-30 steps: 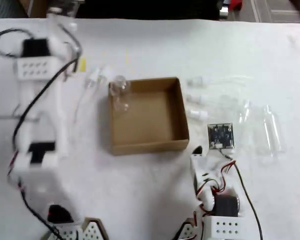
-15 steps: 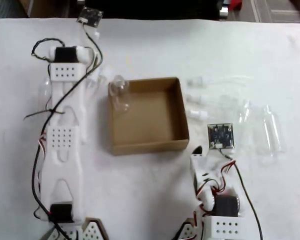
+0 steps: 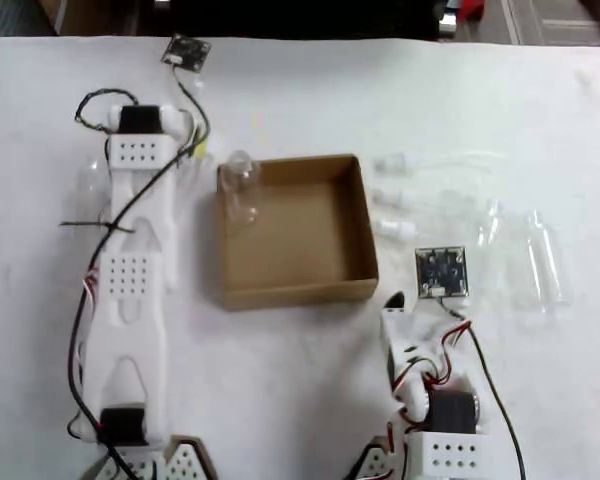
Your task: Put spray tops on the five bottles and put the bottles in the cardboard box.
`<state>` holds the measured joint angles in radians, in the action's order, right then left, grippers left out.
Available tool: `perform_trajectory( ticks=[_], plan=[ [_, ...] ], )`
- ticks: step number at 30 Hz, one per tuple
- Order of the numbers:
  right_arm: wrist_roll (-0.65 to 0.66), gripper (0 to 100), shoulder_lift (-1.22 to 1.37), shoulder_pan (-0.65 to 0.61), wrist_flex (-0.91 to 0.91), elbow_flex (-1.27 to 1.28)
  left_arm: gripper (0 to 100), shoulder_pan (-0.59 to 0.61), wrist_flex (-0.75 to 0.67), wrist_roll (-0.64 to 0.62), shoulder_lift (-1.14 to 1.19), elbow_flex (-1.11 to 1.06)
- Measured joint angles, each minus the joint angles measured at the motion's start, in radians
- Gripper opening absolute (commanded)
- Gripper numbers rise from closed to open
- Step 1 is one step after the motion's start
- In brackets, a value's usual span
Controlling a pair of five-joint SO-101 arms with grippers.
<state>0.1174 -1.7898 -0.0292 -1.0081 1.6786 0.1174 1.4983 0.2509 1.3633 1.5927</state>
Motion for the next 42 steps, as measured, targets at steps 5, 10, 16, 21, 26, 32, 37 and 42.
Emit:
perform_trajectory(
  ticks=[5, 10, 16, 21, 26, 32, 37, 42],
  plan=[
    [0.0, 9.1, 0.0, 0.0, 0.0, 0.0, 12, 0.0, -0.006, 0.0, 0.008, 0.0],
    [0.0, 9.1, 0.0, 0.0, 0.0, 0.0, 17, 0.0, -0.051, -0.003, 0.008, 0.0],
    [0.0, 9.1, 0.0, 0.0, 0.0, 0.0, 23, 0.0, -0.084, -0.084, 0.008, 0.0],
    [0.0, 9.1, 0.0, 0.0, 0.0, 0.0, 19, 0.0, -0.118, -0.098, 0.008, 0.0],
    [0.0, 9.1, 0.0, 0.0, 0.0, 0.0, 11, 0.0, -0.186, -0.101, 0.008, 0.0],
    [0.0, 9.1, 0.0, 0.0, 0.0, 0.0, 14, 0.008, -0.212, -0.08, 0.072, 0.003],
    [0.0, 9.1, 0.0, 0.0, 0.0, 0.0, 14, 0.005, -0.206, -0.032, 0.092, 0.018],
    [0.0, 9.1, 0.0, 0.0, 0.0, 0.0, 14, 0.008, -0.164, -0.032, 0.095, 0.018]
  ],
)
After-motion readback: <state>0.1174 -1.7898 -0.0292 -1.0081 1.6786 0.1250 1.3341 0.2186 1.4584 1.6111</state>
